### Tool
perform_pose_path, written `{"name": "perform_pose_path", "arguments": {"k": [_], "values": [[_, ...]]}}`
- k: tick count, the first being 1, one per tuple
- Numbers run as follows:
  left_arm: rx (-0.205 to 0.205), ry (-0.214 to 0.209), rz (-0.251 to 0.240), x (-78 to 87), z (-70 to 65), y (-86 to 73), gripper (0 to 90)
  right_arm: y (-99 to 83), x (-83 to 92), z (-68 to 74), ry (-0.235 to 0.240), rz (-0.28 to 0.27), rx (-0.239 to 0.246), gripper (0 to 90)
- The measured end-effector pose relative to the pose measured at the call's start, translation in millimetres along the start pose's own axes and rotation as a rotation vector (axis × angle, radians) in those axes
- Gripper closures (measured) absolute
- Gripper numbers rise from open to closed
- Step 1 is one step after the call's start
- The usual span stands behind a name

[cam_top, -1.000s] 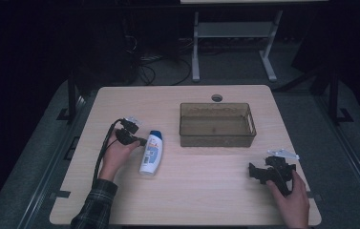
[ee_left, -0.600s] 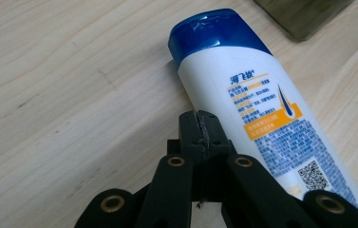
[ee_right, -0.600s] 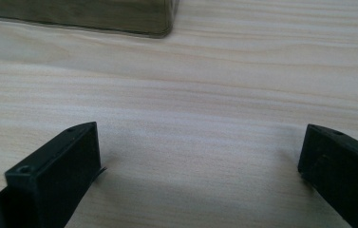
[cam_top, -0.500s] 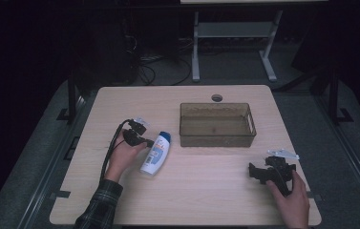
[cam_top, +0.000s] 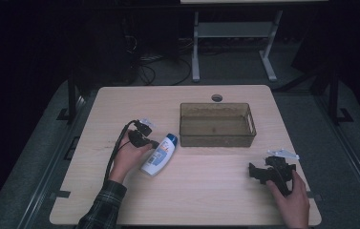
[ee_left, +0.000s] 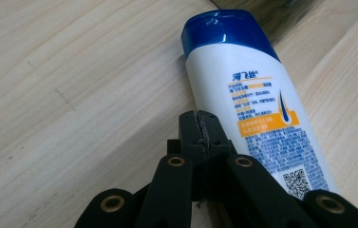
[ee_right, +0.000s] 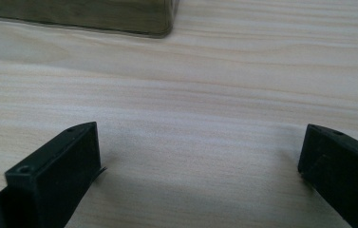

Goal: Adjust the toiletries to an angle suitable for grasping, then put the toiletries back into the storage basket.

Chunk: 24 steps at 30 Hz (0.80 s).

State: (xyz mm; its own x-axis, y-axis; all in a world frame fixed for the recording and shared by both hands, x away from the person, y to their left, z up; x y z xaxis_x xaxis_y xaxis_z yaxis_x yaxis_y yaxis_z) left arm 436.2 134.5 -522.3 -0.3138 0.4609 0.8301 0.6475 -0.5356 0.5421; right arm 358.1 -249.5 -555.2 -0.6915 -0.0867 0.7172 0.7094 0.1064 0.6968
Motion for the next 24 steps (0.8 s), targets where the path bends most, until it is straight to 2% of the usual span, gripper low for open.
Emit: {"name": "perform_pose_path", "arguments": {"k": [5,12,14,16,20,24], "values": [[0.006,0.014,-0.008,5.8,2.7,2.3,89.5,0.0,0.0,0.0,0.0,0.0,0.0,0.0],[0.004,0.039,-0.027,22.8,2.3,10.9,78.7,-0.1,0.0,0.1,0.001,0.001,0.001,0.0],[-0.002,0.044,-0.037,27.5,0.9,14.6,72.0,0.0,0.0,0.1,0.001,0.0,0.002,0.0],[0.003,0.046,-0.033,30.6,-2.4,17.0,69.1,-0.1,0.0,0.2,0.001,0.001,0.002,0.0],[0.007,0.038,-0.022,32.8,-9.7,21.6,54.2,-0.1,0.0,0.2,0.001,0.001,0.002,0.0],[0.013,0.033,-0.019,31.3,-16.1,26.1,47.7,-0.1,0.0,0.2,0.001,0.001,0.002,0.0]]}}
Point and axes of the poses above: each handheld gripper's, and its own axes: x roughly backward along the jaws, y roughly out of its top, z roughly to its left, the point moved 10 cm from there along -x, roughly forward along the jaws, and after that the axes turned 3 degrees about x, right-handed, at the moved point
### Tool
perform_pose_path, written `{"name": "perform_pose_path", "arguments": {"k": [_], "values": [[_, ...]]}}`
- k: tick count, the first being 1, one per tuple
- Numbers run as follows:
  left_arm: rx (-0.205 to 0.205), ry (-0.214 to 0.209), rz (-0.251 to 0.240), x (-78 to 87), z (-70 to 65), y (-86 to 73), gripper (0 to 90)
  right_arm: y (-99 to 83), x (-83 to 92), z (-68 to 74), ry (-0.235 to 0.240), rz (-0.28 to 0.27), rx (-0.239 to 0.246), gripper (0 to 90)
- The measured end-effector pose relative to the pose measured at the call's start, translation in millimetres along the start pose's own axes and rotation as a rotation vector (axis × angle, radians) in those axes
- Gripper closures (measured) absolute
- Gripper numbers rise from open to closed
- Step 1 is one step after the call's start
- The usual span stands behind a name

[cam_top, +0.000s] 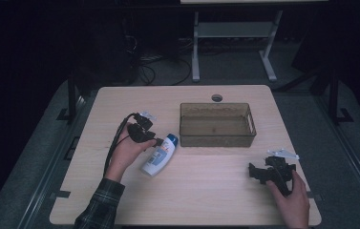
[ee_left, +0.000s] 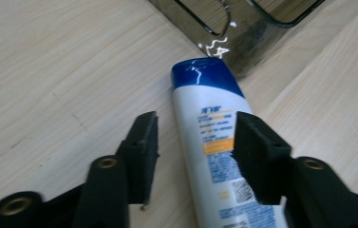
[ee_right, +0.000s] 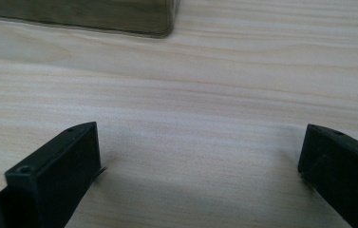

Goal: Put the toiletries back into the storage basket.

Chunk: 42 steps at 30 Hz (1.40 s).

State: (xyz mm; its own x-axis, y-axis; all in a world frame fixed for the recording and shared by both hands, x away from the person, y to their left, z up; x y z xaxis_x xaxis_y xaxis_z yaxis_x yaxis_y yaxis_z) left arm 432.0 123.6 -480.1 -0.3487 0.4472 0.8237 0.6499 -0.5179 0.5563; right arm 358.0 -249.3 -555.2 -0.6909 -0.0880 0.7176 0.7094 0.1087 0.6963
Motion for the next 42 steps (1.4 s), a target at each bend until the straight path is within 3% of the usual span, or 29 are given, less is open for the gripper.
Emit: {"name": "perform_pose_path", "arguments": {"k": [4,13,42], "values": [[-0.003,-0.009,0.023,-4.1,-6.7,2.2,39.8,0.0,0.0,0.1,0.0,0.0,-0.001,0.0],[-0.013,0.002,0.05,-13.5,-15.8,9.6,31.9,0.1,-0.1,0.1,0.0,-0.001,0.0,0.0],[0.014,0.055,0.159,-65.6,-18.1,7.5,23.8,0.0,0.0,1.1,0.001,0.0,0.0,0.0]]}}
Point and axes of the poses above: each handheld gripper's, and its own axes: x roughly backward along the jaws, y roughly out of its top, z roughly to its left, the point moved 10 cm from there along -x, roughly forward along the jaws, and after that the axes turned 3 degrees about x, right-handed, at the moved point
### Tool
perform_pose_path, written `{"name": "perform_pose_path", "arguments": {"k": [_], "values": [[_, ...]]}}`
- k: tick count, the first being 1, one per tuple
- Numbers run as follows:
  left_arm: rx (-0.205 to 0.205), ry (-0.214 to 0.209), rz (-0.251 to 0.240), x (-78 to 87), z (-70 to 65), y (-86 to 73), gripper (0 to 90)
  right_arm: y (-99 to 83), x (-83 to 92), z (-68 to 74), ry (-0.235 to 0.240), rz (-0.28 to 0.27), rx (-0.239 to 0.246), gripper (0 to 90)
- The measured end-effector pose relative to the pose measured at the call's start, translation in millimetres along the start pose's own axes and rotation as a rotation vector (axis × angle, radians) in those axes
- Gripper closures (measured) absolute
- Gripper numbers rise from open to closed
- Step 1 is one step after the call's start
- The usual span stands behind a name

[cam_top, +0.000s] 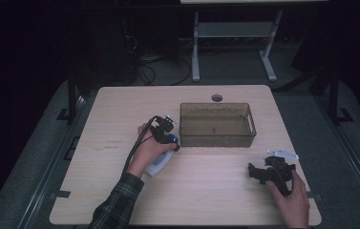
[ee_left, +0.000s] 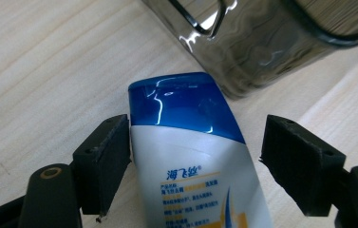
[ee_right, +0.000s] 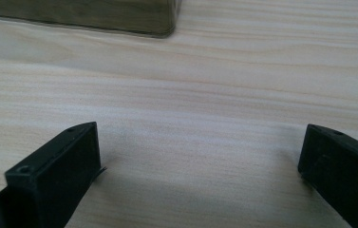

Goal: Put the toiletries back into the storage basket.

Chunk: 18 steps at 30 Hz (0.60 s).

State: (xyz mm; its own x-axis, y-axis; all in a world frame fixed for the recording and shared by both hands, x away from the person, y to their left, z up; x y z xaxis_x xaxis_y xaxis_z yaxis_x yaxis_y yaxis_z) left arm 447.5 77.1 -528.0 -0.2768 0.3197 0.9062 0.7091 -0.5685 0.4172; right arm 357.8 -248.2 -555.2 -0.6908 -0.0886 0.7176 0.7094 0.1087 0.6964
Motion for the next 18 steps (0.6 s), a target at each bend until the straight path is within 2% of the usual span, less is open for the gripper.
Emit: {"name": "perform_pose_path", "arguments": {"k": [10,14,18], "values": [[-0.004,0.022,0.041,-9.6,0.6,-4.6,23.8,-0.1,0.0,0.0,0.0,0.0,0.0,0.0],[-0.002,0.035,0.036,-9.9,1.5,-5.1,24.0,0.0,0.0,0.0,0.0,0.0,0.0,0.0],[-0.009,0.039,0.032,-9.0,1.7,-5.2,28.6,-0.1,0.0,0.0,0.0,0.0,0.0,0.0]]}}
Point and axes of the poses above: each handheld gripper's, and its own axes: x roughly backward along the jaws, y roughly out of its top, z roughly to its left, the point moved 10 cm from there along -x, roughly forward along the jaws, and after that the axes turned 3 degrees about x, right-handed, at the moved point
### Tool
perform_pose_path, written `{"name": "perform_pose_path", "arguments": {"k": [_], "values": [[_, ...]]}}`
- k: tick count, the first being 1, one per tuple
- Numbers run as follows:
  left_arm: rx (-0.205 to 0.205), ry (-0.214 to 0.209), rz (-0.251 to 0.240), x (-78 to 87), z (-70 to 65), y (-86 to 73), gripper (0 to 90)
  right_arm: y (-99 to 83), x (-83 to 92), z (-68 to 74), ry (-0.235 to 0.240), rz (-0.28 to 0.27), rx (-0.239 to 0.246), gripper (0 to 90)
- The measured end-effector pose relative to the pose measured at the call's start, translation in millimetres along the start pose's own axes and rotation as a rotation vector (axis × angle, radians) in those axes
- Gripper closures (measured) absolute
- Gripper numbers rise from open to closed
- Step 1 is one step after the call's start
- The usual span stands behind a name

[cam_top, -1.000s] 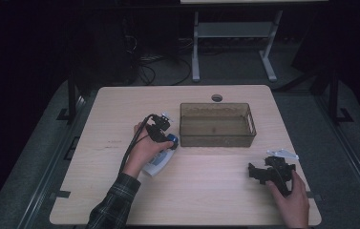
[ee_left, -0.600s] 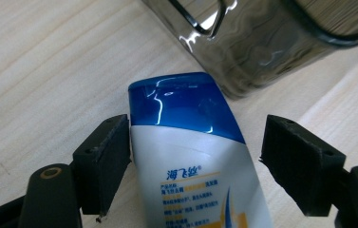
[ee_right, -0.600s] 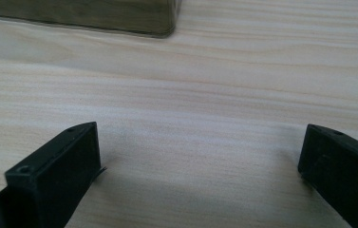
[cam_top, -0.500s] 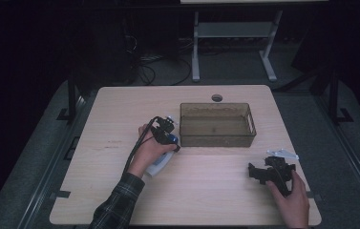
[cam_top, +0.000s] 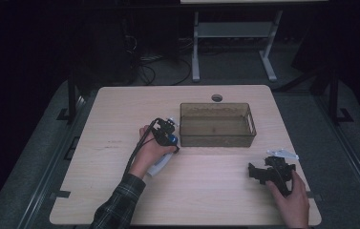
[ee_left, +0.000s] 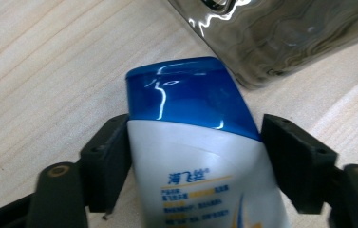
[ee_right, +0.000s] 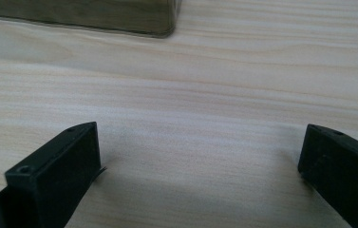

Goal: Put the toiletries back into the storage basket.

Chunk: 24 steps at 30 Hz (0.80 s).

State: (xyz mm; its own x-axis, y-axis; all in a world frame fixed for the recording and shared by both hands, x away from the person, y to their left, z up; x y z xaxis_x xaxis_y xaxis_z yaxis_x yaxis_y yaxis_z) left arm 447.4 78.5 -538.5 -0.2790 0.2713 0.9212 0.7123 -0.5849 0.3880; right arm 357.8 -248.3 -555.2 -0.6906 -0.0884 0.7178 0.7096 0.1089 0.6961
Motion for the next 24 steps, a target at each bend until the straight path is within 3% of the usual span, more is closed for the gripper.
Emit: {"name": "perform_pose_path", "arguments": {"k": [10,24], "values": [[0.013,-0.016,-0.003,2.1,-1.2,-0.6,32.4,0.1,0.0,0.0,0.0,0.0,0.0,0.0],[0.009,-0.034,-0.076,18.2,2.2,-2.5,36.2,0.0,0.0,0.1,0.0,0.0,0.0,0.0]]}}
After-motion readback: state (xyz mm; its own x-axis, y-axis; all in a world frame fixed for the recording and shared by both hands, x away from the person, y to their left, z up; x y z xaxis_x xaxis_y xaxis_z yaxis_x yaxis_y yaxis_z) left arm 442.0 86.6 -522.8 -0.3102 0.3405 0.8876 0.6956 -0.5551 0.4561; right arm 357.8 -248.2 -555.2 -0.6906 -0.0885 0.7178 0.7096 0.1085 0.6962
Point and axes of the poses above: each handheld gripper's, and its own axes: x roughly backward along the jaws, y roughly out of its top, z roughly to its left, the point moved 10 cm from there along -x, roughly forward along the jaws, and after that the axes turned 3 degrees about x, right-handed, at the moved point
